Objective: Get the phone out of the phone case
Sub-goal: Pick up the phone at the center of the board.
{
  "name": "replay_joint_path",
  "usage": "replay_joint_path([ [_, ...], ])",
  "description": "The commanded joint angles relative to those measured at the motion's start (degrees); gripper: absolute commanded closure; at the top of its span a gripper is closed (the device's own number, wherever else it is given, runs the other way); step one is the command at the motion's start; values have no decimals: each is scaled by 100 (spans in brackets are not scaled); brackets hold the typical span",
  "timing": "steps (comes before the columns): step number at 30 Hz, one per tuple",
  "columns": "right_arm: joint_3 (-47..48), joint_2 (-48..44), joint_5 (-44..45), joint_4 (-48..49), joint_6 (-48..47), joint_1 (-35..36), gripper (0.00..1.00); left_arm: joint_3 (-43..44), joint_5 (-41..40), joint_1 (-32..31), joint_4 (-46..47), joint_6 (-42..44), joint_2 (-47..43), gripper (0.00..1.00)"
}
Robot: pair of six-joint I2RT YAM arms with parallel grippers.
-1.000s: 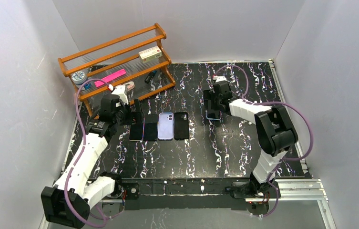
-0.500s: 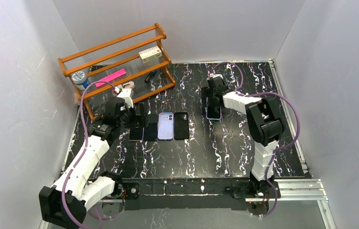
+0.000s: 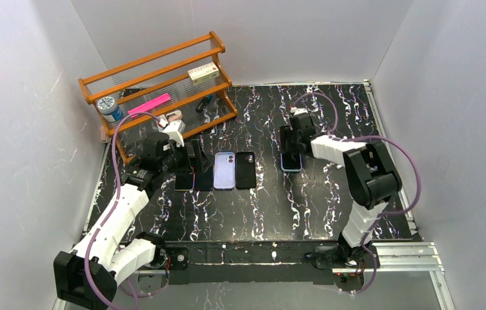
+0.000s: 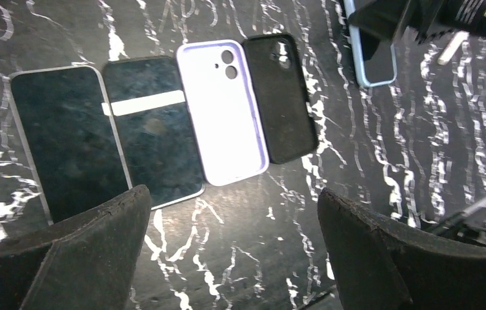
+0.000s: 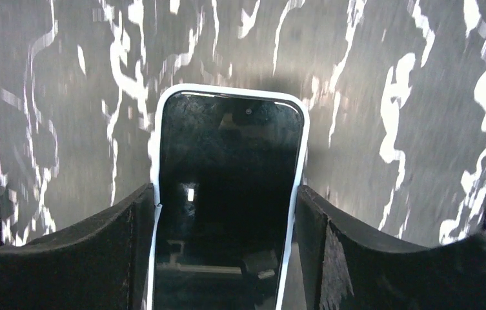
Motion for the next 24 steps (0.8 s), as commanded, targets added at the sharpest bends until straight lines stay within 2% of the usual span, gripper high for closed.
replay_joint_path([
  [1, -833, -984, -565, 86, 136, 58, 73, 18, 706, -37, 150, -568, 109, 2],
  [7, -1968, -2181, -1024, 917, 271, 134, 82, -129, 768, -182, 587, -1267, 165, 2],
  [13, -2734, -3191, -1412, 1475, 379, 369, 87, -227, 396, -778, 1221, -1887, 484, 2],
  [24, -3409, -4038, -1302, 2738, 358, 1581, 87, -309, 19, -1557, 2517, -2673, 1209, 2],
])
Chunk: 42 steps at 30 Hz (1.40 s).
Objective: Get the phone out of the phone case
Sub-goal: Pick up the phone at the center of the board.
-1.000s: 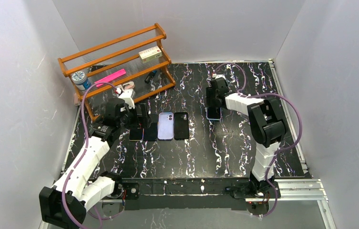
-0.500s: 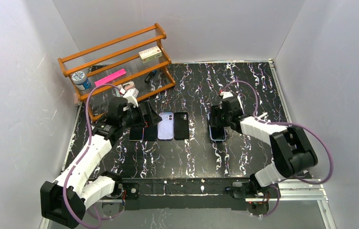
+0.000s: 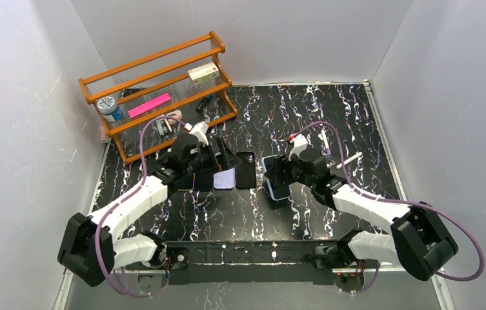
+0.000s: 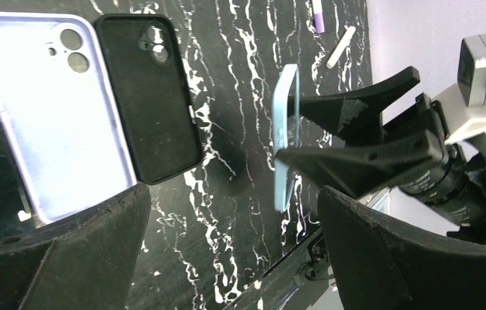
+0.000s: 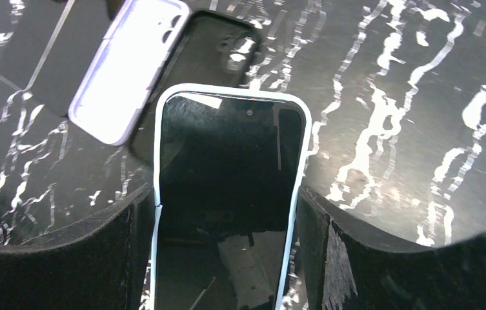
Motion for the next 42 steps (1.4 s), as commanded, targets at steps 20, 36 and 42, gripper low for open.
replay_joint_path([
  [20, 116, 5, -278, 2459, -463, 1361, 86, -490, -613, -1006, 1856, -1231, 756, 17],
  [36, 256, 256, -569, 2869, -152, 1393, 55, -733, -1010, -1072, 2596, -1798, 500, 98],
  [42, 69, 85, -584, 2991, 323, 1333, 15, -973, -1550, -863, 2689, -1998, 10, 100],
])
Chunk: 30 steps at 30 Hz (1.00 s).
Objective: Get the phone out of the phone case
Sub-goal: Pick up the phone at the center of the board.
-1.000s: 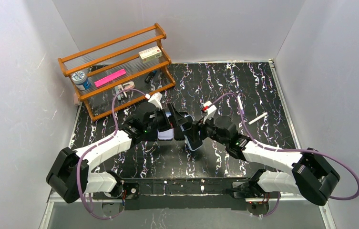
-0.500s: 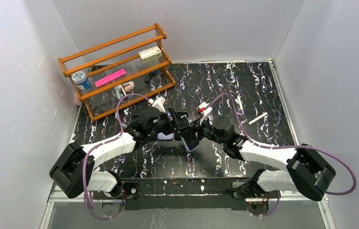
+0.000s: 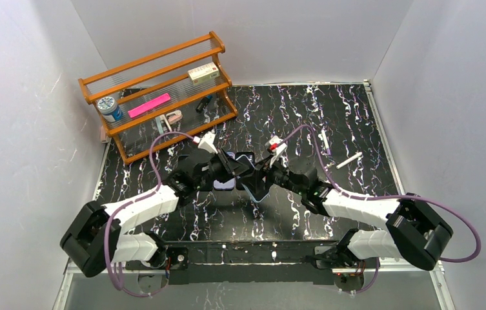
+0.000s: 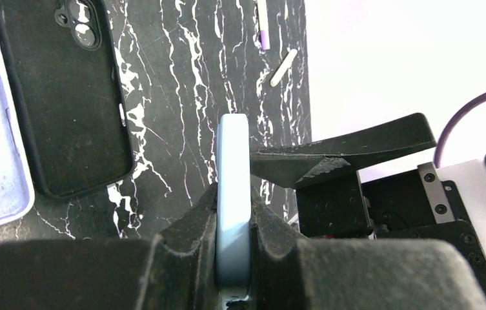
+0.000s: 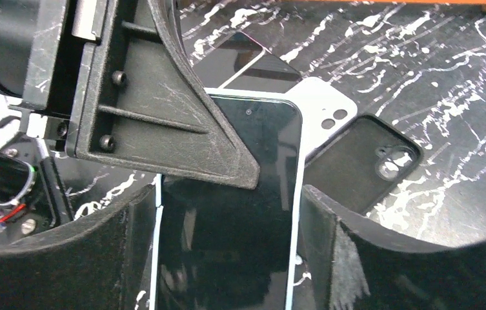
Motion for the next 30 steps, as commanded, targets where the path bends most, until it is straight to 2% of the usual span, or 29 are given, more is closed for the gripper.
replay_joint_path([
  [1, 72, -304, -31, 806, 687, -58, 12, -212, -761, 224, 431, -290, -638, 100],
  [5, -107, -548, -310, 807, 1083, -278, 5, -432, -797, 563, 628, -512, -963, 100],
  [10, -333, -769, -481, 873, 1634, -359, 3, -777, -649, 1138, 1156, -1039, -1326, 100],
  [14, -526, -686, -683, 1242, 2119, -362, 3, -1012, -648, 1242, 1609, -1473, -1548, 100],
  [24, -664, 119, -1373, 2983, 3083, -363, 14, -1261, -310, 1252, 2269, -2247, -1769, 100],
  [30, -603, 195, -1395, 3378, 3188, -362, 28, -1337, -264, 1252, 2414, -2423, -1852, 100],
])
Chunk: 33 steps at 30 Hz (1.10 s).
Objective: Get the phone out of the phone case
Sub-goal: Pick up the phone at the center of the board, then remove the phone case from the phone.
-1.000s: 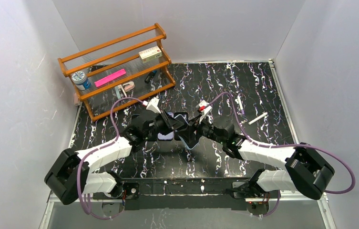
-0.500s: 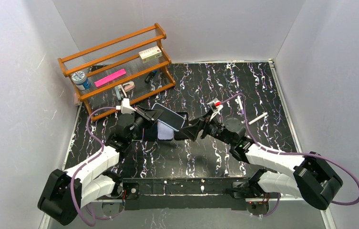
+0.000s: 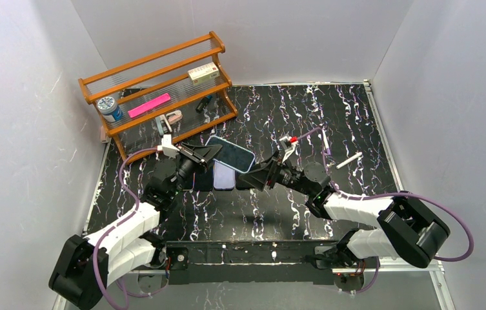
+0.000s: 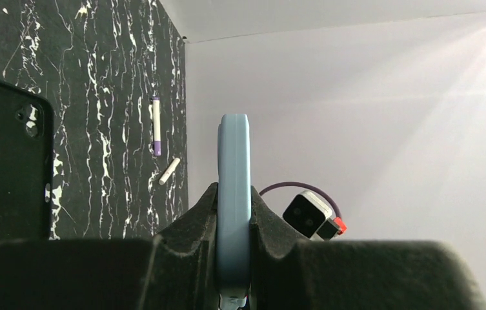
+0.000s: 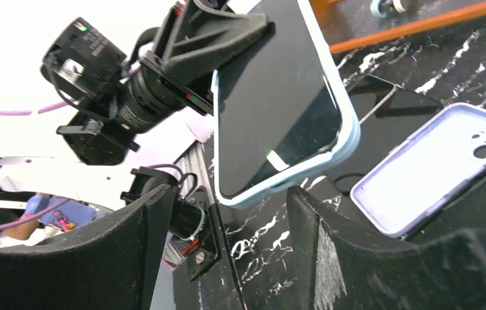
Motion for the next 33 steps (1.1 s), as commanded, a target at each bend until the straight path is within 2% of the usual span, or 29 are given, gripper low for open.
replay_joint_path([
  [1, 41, 9, -137, 940, 214, -8, 30, -46, 40, 13, 654, -332, -270, 100],
  [7, 85, 99, -146, 1205, 361, -8, 44, -105, 97, 8, 818, -489, -305, 100],
  [13, 105, 260, -167, 1494, 375, -8, 64, -117, 215, 10, 895, -657, -325, 100],
  [19, 33, 381, -307, 1740, -146, -113, 88, -92, 558, 13, 893, -1007, -172, 100],
  [22, 24, 345, -512, 1743, -714, -239, 99, -51, 771, 10, 893, -1144, -87, 100],
  [29, 368, 237, -1266, 1215, -1974, -535, 99, 43, 1127, 11, 893, -1133, -41, 100],
  [33, 697, 248, -995, 345, -2621, -592, 99, 144, 1395, 13, 902, -979, 142, 100],
])
